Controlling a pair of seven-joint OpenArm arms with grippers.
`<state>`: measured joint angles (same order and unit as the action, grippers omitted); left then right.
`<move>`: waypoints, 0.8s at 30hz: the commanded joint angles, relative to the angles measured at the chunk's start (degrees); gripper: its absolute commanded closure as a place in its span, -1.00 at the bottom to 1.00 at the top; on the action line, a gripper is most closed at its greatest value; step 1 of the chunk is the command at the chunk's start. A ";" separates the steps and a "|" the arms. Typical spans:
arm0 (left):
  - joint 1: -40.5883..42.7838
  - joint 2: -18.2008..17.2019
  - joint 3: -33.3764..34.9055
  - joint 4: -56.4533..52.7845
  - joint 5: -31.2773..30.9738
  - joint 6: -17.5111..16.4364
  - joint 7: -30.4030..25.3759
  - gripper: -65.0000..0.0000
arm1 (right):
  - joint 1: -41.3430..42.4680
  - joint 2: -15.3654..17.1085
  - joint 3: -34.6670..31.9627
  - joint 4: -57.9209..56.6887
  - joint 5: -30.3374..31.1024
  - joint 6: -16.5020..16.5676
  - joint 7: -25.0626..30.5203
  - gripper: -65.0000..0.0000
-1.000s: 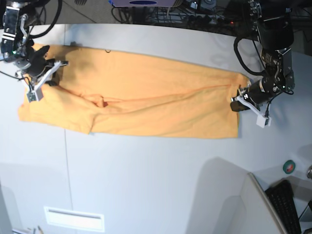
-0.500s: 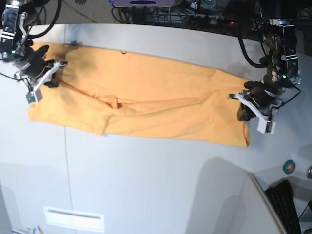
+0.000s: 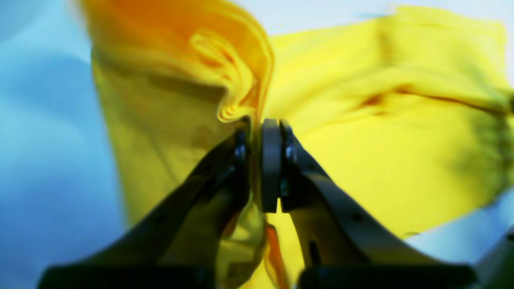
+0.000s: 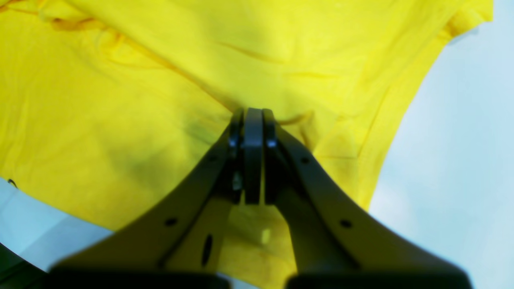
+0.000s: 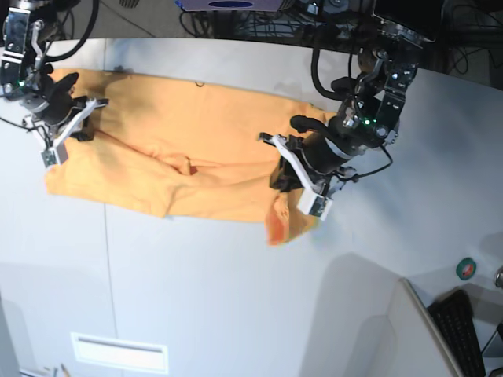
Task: Layout the t-shirt on the table in an organized manner, then fold the t-shirt properly
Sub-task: 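Grasp the shirt end with the left gripper and fold it toward the right gripper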
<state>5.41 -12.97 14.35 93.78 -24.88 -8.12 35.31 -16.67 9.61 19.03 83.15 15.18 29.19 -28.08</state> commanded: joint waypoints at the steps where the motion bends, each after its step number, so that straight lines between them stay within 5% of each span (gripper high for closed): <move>1: -1.41 0.36 0.46 -0.28 -0.21 0.16 -1.16 1.00 | 0.45 0.64 0.36 1.02 0.78 0.30 1.13 1.00; 12: -3.78 4.93 8.38 -6.00 -0.13 0.16 -1.16 1.00 | 0.45 0.64 0.71 1.02 0.78 0.30 1.13 1.00; 24: -3.87 5.28 8.64 -7.76 -0.13 0.16 -1.16 1.00 | 0.53 0.64 0.45 1.02 0.78 0.30 1.13 1.00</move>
<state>2.26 -7.97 22.98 84.99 -24.36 -7.64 35.38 -16.67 9.47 19.29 83.15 15.20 29.19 -28.08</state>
